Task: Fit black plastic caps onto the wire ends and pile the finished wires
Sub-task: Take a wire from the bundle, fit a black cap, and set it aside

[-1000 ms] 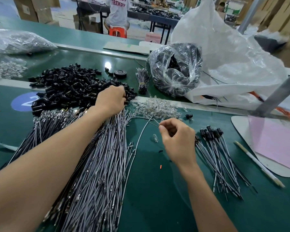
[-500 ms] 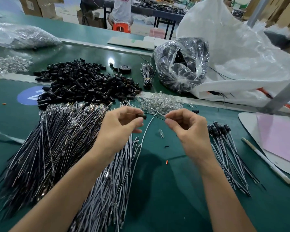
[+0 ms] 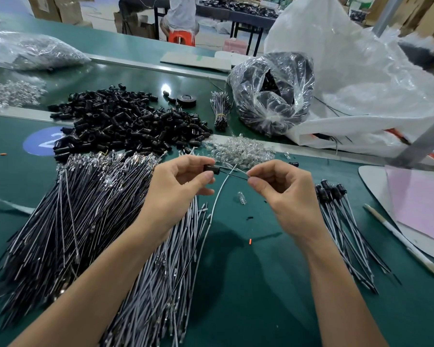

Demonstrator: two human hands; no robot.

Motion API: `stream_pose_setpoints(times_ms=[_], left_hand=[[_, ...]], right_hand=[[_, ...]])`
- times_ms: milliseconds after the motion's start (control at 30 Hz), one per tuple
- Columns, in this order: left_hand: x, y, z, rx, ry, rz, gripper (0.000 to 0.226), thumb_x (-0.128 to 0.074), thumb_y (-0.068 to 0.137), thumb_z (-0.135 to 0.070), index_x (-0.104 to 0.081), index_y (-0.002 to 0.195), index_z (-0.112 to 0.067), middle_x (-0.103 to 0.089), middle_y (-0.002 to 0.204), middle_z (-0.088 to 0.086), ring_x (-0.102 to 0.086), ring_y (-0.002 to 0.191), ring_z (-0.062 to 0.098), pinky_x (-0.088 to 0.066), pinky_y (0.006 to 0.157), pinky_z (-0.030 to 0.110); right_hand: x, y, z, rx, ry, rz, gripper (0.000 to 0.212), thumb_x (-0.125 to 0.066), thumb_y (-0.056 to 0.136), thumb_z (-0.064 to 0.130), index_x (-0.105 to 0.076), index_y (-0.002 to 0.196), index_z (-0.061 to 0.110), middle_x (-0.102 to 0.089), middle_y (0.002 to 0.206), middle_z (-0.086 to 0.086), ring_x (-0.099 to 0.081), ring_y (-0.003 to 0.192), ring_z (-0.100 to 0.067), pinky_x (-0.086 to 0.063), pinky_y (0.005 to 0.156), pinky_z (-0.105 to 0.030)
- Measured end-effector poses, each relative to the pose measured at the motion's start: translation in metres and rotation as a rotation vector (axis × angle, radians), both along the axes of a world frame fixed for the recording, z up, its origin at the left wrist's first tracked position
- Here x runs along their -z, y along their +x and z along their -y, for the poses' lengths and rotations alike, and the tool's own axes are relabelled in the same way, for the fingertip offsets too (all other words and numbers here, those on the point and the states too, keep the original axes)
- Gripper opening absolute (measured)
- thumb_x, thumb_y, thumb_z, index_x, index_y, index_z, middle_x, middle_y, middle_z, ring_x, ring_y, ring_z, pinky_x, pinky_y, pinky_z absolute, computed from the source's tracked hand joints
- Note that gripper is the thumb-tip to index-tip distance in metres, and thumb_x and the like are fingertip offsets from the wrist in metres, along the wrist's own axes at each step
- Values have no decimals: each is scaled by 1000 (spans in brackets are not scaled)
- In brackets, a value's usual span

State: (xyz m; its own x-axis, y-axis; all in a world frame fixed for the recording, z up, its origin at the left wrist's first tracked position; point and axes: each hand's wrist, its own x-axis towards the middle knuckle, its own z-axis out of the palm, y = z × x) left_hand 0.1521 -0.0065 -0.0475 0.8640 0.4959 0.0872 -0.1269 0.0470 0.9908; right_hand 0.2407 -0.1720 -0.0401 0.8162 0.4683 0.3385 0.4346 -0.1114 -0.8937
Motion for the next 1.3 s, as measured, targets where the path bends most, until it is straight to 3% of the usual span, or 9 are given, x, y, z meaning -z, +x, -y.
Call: stream_pose_setpoints(times_ms=[933,1100,1300], left_hand=[[9,4,6,106,19,18,19,-70,83,-1,-73,102,-3,-76,83,11,-73,73,18,-59,66,24],[10,5,3,31,-83,30,15,-69,84,-2,-73,98,-5,-76,77,11,-74,72,21,-57,62,21],[9,4,-1,-12,-154,44,16,-72,80,-4,-73,96,-5,-75,78,13,-75,76,23,-57,64,22]], right_hand=[[4,-5,-7,34,-20,16,19,-74,83,5,-71,79,23,-72,75,3,-65,69,-10,-53,68,-21],[2,-3,-3,233,-11,273,17,-74,83,5,-70,82,21,-69,76,12,-63,71,-6,-46,68,-14],[4,-4,-4,274,-175,517,14,-75,80,-1,-74,84,12,-67,80,3,-55,71,-5,-40,71,-6]])
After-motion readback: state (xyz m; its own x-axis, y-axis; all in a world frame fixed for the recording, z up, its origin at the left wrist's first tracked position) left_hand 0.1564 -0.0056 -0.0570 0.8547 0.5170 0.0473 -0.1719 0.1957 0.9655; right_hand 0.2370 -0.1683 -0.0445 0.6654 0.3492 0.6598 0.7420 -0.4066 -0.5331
